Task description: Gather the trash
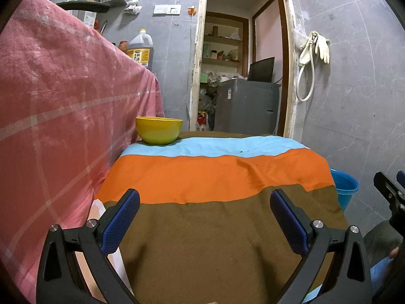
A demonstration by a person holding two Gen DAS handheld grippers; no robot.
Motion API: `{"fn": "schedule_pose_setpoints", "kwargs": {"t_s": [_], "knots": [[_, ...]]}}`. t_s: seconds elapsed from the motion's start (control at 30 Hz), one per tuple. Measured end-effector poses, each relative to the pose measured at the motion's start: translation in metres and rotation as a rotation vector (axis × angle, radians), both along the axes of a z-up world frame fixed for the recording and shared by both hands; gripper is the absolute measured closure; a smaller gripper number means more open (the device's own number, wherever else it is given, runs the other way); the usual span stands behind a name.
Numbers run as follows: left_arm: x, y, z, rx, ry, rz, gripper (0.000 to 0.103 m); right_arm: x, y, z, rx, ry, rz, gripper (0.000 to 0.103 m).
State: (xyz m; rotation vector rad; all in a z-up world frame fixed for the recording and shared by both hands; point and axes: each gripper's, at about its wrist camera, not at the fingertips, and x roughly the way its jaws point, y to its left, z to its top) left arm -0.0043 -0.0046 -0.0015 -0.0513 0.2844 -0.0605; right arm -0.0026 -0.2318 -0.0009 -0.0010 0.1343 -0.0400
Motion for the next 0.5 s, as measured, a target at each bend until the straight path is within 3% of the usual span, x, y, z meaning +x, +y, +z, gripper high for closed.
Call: {"fn": "schedule_pose_setpoints", "kwargs": {"t_s": [0.5], "knots": [[-0.0017,-0.0010,-0.0012,0.001,-0.005,0.009,0.002,-0.0003,-0.0006,-0.0005,0.005,0.005,0.000,0.000]]}}
